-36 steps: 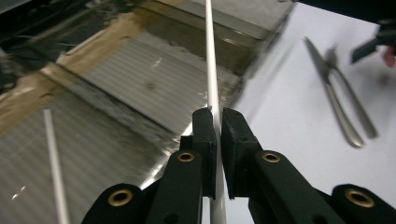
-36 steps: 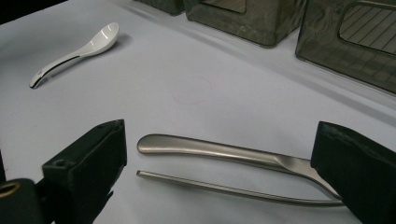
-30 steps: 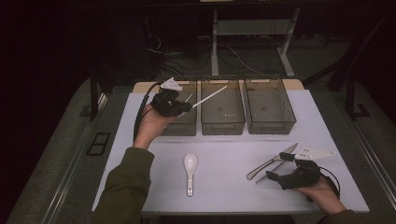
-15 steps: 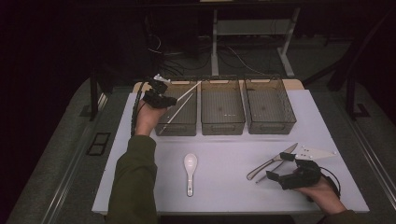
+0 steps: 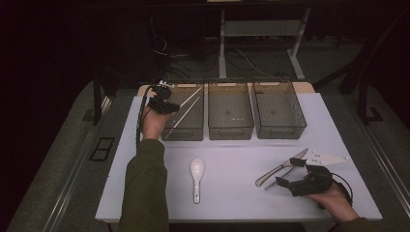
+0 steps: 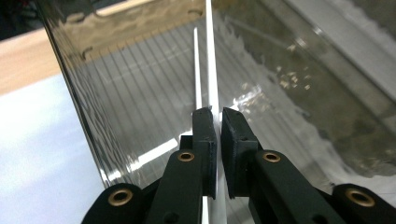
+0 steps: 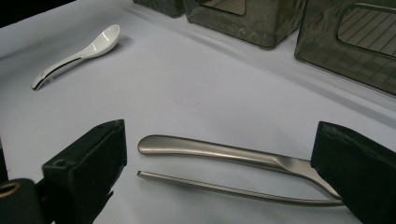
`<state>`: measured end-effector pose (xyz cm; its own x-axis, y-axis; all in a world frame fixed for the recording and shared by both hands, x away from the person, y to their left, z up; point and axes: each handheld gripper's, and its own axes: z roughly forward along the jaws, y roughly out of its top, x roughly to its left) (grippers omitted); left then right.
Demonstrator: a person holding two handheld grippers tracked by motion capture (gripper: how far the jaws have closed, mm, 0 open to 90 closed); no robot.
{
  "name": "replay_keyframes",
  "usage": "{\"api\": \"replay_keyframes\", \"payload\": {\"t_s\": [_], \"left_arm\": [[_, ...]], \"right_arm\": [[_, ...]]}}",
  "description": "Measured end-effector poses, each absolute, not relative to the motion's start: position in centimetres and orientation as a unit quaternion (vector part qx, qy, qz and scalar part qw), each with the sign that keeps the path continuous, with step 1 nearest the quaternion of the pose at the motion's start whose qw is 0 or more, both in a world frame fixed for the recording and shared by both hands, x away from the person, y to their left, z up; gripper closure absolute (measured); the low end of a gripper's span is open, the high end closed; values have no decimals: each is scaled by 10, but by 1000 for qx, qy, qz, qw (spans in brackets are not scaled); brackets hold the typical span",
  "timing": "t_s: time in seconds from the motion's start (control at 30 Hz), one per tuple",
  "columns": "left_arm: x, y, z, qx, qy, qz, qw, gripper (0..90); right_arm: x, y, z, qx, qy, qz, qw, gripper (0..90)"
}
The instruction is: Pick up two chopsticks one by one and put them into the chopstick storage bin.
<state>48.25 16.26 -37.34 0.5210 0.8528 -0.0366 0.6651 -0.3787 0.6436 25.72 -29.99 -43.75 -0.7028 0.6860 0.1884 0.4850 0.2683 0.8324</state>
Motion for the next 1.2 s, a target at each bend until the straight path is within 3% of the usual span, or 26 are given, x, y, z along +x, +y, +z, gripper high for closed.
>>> {"api": "replay_keyframes", "payload": {"t_s": [0.43,1.2], "left_arm": [[484,162,-382,818,479,138,288,817],[455,154,-347,831,390,139,372,492]], "right_arm": [[257,-300,-438,370,789,478,108,36],[257,-301,-437,371,790,476,109,37]]}}
